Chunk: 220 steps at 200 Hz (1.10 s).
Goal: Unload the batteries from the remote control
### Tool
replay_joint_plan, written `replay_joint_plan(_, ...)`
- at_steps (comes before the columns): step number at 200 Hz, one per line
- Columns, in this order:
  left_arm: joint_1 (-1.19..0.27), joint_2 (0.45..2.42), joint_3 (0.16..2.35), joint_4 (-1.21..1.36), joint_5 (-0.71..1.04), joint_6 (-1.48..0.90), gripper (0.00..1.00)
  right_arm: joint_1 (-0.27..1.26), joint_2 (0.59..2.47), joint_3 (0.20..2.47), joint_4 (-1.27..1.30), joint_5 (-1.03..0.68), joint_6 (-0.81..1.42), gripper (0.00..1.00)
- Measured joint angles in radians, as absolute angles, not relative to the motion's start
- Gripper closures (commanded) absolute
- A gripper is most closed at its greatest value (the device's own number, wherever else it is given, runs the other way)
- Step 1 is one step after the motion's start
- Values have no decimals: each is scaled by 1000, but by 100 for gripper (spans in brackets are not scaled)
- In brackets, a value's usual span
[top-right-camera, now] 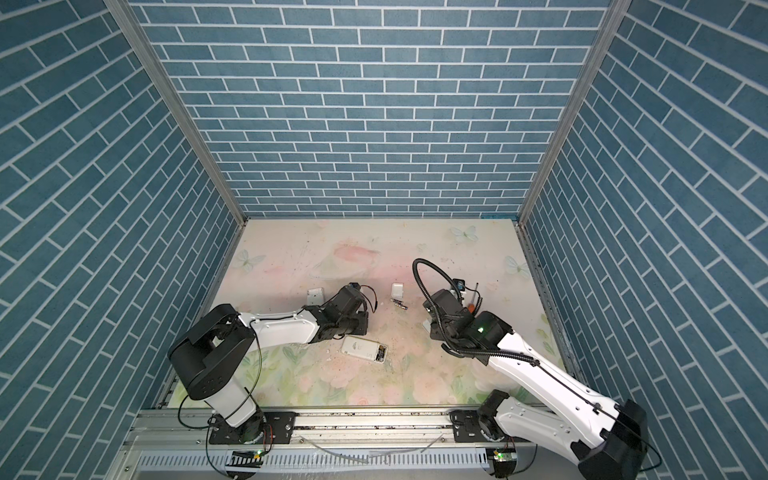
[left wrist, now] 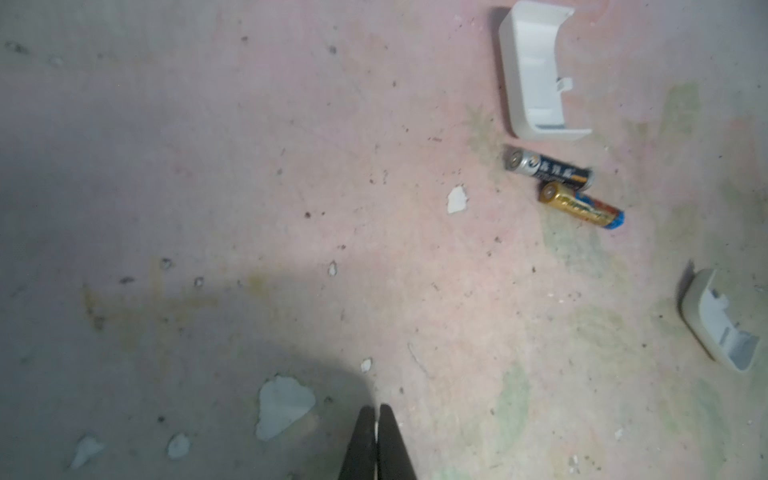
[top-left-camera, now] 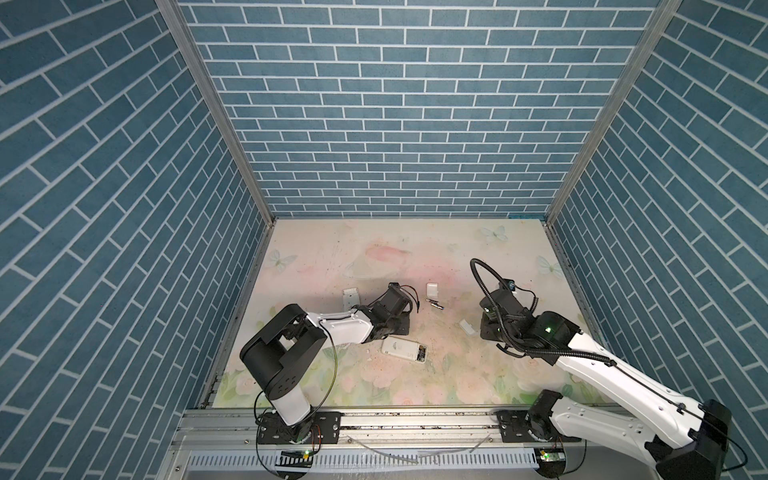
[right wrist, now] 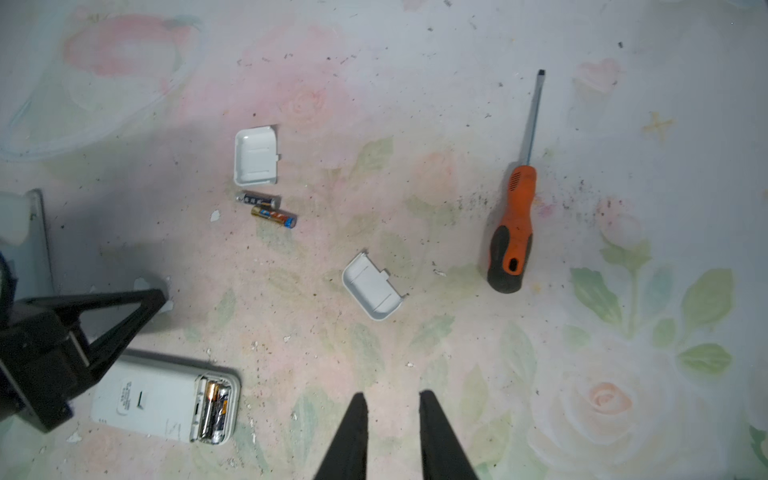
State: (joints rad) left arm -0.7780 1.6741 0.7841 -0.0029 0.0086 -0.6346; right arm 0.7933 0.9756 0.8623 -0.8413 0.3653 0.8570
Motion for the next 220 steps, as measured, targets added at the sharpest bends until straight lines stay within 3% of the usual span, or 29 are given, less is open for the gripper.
replay_joint_plan(68,-789,1553,630,59,9,-697,93,601,991,861,-849,361,817,57)
replay_joint_plan(154,-845,1480,562,57,-19,-778,92,375,1139,815,-739,249,720,53)
replay_joint_plan(174,-845,1457,560,25,-23,-784,84,337,1182,806,-698,218,698,50)
replay_joint_plan(208,-847,1394,589,-56,-39,-778,60,281,1297,797,-632,160,668,42)
replay_joint_plan(220,-847,1377,624,-89,-47,-776,57,270,1339,797,-612,145,659,41)
